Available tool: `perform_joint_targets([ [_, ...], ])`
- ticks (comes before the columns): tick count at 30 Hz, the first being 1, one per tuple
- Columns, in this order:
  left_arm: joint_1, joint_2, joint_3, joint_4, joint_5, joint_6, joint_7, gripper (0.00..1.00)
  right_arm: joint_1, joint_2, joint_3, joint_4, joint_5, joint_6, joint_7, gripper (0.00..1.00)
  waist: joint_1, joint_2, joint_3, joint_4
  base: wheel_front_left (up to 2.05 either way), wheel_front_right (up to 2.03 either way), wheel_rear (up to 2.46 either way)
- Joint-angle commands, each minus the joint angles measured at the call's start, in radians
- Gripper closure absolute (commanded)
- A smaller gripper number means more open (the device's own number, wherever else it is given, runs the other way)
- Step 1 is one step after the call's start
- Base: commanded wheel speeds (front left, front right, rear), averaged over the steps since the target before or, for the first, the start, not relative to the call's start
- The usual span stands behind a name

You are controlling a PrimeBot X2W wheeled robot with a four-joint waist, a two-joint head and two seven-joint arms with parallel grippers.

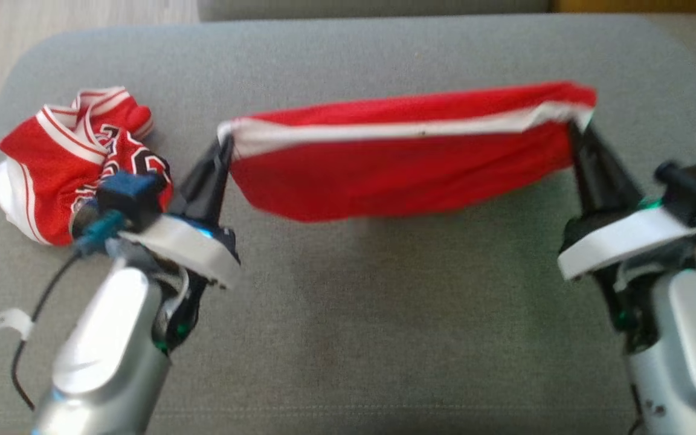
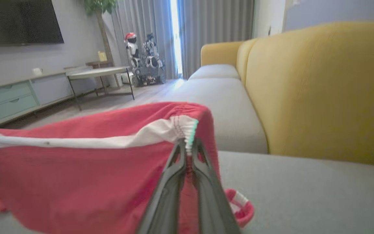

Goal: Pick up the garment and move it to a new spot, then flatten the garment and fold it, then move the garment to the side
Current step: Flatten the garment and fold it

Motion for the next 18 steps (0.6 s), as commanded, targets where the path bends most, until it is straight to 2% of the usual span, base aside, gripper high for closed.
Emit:
perform_joint_targets([
  [1,-0.083,0.035,0.052,-0.071,0.008,0.013,-0.009,1.00,-0.048,-0.018,0.004,-0.076,0.009,0.004,0.010,1.00,0.0000,0.0000,-0.033,-0.002,0.00,0.00,0.00],
  [11,-0.210,0.060,0.067,-0.206,0.032,0.033,0.038,1.00,-0.083,-0.038,-0.045,-0.215,0.030,0.004,0.062,1.00,0.0000,0.0000,-0.108,0.002,0.00,0.00,0.00],
  [18,-0.249,0.064,0.059,-0.220,0.020,0.026,0.082,1.00,-0.100,-0.048,-0.065,-0.217,0.060,0.004,0.079,1.00,0.0000,0.0000,-0.106,-0.005,0.00,0.00,0.00],
])
